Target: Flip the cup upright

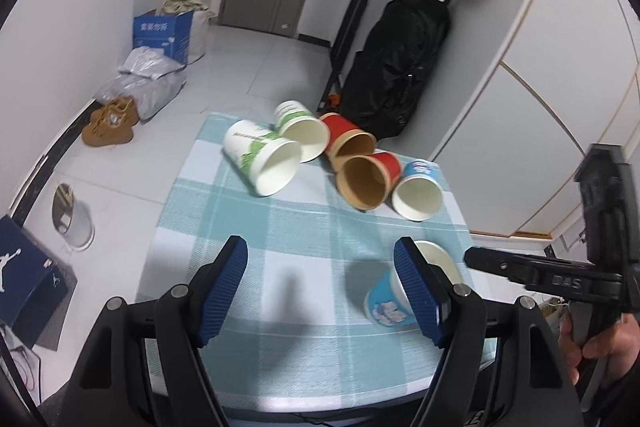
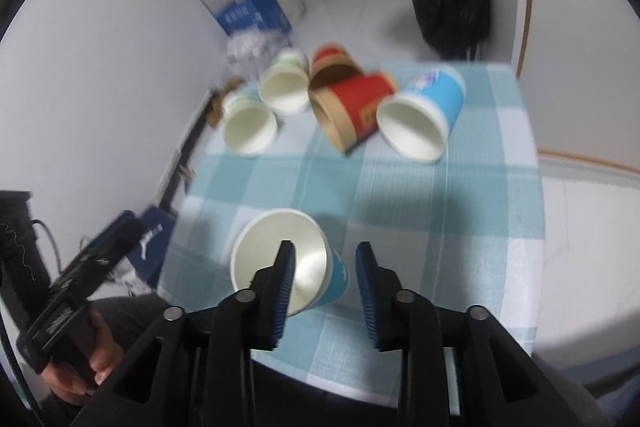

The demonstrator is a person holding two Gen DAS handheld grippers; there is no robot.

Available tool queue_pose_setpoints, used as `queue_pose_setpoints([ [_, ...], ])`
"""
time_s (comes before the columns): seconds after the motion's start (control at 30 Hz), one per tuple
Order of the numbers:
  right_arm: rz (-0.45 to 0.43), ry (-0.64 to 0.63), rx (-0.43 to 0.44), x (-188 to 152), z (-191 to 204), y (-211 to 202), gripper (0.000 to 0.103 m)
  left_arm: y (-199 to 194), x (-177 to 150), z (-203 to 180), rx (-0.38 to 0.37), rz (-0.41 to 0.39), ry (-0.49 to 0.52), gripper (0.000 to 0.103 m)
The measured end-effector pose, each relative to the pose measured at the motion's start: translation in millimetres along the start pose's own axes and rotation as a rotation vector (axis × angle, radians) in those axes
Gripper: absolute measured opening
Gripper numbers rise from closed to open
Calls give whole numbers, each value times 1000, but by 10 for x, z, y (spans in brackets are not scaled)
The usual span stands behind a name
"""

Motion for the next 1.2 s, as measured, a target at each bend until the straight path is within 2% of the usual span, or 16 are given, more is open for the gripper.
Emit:
queue_pose_setpoints([
  [0.1, -131, -31, 13, -60, 15, -257, 54, -45, 14, -85, 20, -33, 26, 72],
  [0.17, -215, -52, 23, -124, 41, -413, 55, -85, 25, -126, 28, -56, 30, 72],
  [0.37, -395, -137, 26, -334, 209, -673, 75, -85, 40, -184, 73, -75, 29, 72],
  [0.43, -437, -167, 16, -395, 235, -729, 77, -101, 44, -208, 84, -95, 37, 72],
  [0.57, -476, -181, 3, -445, 247, -752, 77, -125, 41, -241, 93, -120, 49, 72],
  [0.73, -484, -181, -13, -501, 231, -713, 78, -140, 45, -263, 111, -151, 60, 72],
  [0.9, -505, -201, -27, -531, 270, -749, 85, -125, 46, -266, 105, -137, 59, 72],
  [1.2, -516, -213, -38, -546, 274, -763, 85, -140, 33, -280, 119, -142, 59, 72],
])
Point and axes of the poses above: each gripper's, at about its wrist camera, not at the fingertips, and y roughly the way its jaws point, z to its left, x to its top, the point moved 3 cm from there along y, roughly the way its jaws point, and after that the axes turned 4 degrees about x, right-handed, at the moved point
